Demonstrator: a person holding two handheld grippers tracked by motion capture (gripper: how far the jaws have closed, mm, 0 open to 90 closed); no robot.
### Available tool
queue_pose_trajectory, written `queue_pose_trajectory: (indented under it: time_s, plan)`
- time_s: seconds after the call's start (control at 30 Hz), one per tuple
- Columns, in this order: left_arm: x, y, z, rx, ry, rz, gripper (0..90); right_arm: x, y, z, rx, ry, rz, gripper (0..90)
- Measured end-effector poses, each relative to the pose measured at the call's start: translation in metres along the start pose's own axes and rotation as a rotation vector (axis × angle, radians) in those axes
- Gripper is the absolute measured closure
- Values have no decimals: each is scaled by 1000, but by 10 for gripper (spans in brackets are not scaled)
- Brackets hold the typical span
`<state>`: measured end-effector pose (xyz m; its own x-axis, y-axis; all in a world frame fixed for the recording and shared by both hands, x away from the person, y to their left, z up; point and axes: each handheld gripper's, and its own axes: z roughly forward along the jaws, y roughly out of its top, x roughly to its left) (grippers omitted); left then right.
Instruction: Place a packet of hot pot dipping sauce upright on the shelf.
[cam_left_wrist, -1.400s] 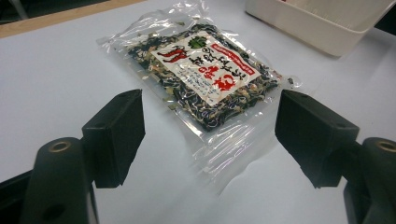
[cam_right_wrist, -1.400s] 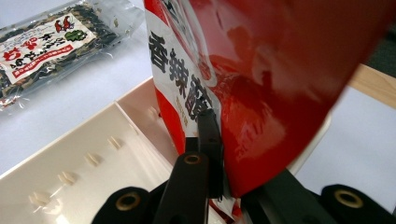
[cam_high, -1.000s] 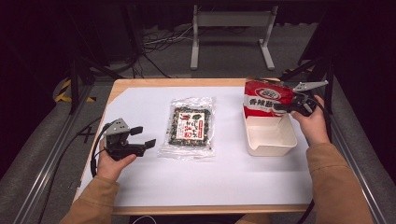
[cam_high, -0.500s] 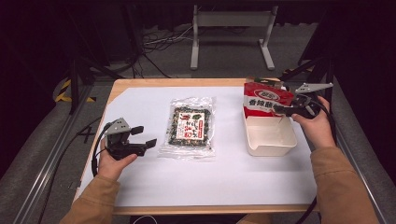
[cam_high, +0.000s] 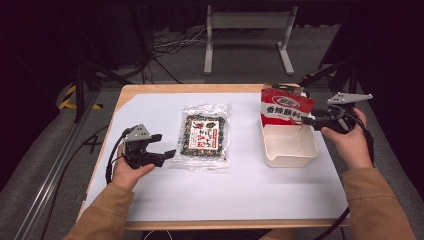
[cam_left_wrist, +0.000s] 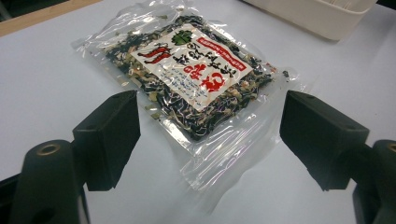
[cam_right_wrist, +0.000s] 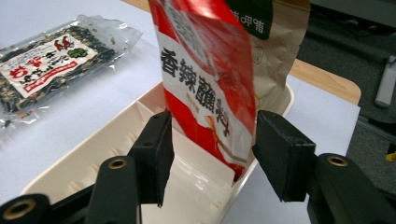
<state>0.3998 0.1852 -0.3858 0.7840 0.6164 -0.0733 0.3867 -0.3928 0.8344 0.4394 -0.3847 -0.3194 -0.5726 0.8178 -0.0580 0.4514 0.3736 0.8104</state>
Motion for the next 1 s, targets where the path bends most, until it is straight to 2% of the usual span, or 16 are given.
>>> queue_pose_trajectory:
  time_s: [0.23, 0.37, 0.57, 0.63, 0.77, 0.9, 0.97, 1.0]
  plan:
    - [-2, 2, 5, 9, -5, 7, 204, 14, -1, -13, -2, -4, -23, 449]
    - [-1, 3, 6, 11, -9, 8, 203, 25, -2, -19, -9, 9, -28, 445]
    - [-2, 4, 7, 22, -11, 15, 189, 50, 0, -27, -38, 60, -46, 439]
    - [-2, 4, 7, 24, -13, 24, 183, 53, 0, -28, -44, 66, -45, 439]
    - [-3, 4, 9, 53, -13, 17, 182, 68, 2, -30, -60, 111, -35, 436]
    - [-3, 4, 11, 75, -29, 20, 182, 77, 3, -29, -59, 156, -11, 444]
    - [-4, 4, 11, 78, -32, 20, 182, 79, 3, -28, -69, 167, -9, 436]
    - [-3, 5, 10, 79, -36, 20, 181, 84, 2, -27, -101, 182, -15, 373]
